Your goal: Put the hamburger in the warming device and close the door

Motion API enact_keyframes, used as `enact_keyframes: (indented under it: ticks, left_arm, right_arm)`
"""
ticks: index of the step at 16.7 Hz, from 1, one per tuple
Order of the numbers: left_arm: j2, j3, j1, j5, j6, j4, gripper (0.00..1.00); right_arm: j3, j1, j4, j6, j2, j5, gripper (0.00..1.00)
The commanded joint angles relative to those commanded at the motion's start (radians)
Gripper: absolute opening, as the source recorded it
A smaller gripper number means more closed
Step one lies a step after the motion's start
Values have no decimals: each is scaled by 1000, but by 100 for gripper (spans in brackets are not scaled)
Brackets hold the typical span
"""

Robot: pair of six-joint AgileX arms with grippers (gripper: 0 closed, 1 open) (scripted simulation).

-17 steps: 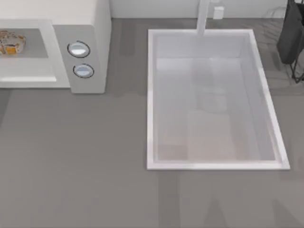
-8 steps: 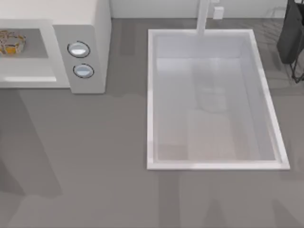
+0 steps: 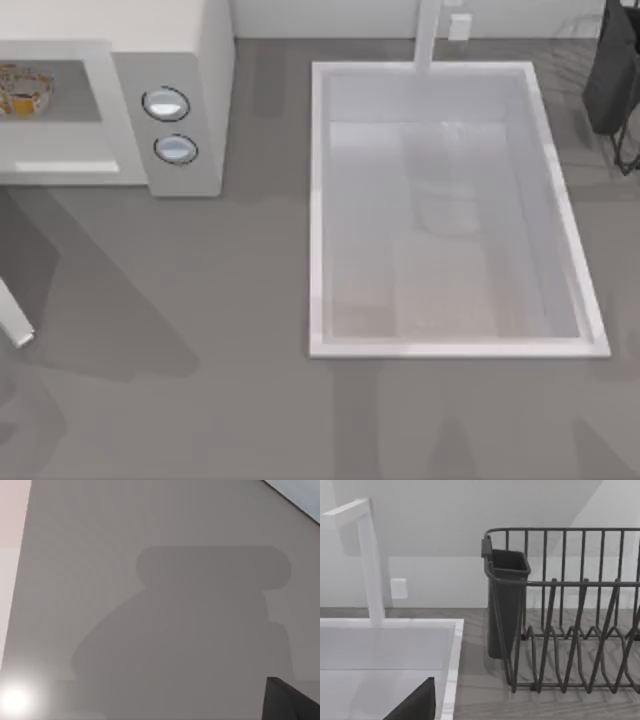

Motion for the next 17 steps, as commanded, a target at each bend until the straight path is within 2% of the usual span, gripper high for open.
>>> enact_keyframes:
  ticks: [6, 13, 17]
  left_arm:
    - [-221, -196, -214, -125, -202, 73, 0]
    - [-241, -217, -245, -146, -234, 80, 0]
    - [-296, -256, -400, -249, -348, 84, 0]
  right_arm:
    - [0, 0, 0, 0, 0, 0, 100]
    - [0, 0, 0, 0, 0, 0, 100]
    - [0, 0, 0, 0, 0, 0, 100]
